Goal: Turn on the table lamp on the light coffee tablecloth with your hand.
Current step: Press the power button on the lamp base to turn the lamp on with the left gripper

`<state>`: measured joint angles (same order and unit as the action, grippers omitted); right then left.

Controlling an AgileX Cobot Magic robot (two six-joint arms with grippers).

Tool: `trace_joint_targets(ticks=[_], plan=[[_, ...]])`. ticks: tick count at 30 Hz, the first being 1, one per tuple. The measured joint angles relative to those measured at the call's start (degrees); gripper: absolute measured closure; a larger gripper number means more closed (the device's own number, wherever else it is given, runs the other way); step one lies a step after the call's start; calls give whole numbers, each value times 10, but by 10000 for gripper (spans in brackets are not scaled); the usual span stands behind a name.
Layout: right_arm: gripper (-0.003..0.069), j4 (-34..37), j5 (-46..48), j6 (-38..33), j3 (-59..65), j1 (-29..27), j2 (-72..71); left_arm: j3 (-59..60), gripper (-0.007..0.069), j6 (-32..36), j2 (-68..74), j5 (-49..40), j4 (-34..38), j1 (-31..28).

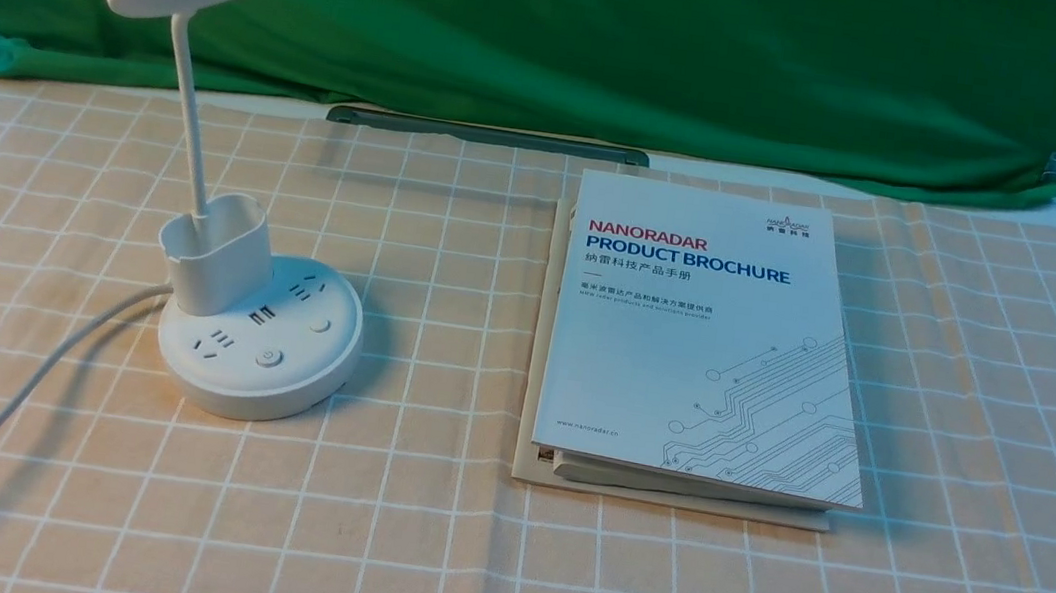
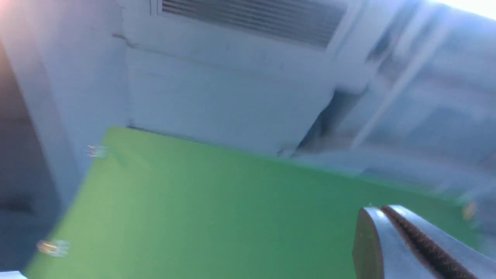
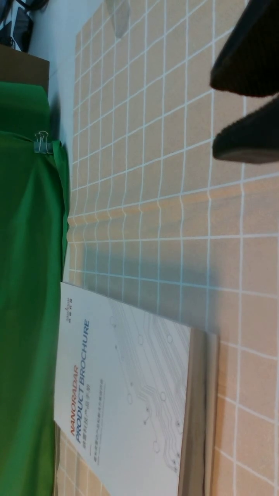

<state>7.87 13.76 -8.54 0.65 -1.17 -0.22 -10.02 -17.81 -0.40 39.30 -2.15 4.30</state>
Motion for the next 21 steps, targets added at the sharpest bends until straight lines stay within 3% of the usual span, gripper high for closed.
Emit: trace_joint_targets(ticks=[2,3,5,9,12,16,17,21], plan=[[418,0,0,0,0,0,0,-83,623,-16,4,-162,-26,0],[418,0,0,0,0,0,0,-91,623,-16,7,-180,-34,0],[418,0,0,0,0,0,0,-175,623,-16,50,-397,-79,0],[418,0,0,0,0,0,0,-188,623,-16,128,-572,-72,0],[418,0,0,0,0,0,0,-178,623,-10,180,-635,-19,0],[418,0,0,0,0,0,0,-162,623,84,273,-693,131,0],[418,0,0,0,0,0,0,-161,623,146,324,-707,232,0],[418,0,0,0,0,0,0,-161,623,324,438,-745,447,0]])
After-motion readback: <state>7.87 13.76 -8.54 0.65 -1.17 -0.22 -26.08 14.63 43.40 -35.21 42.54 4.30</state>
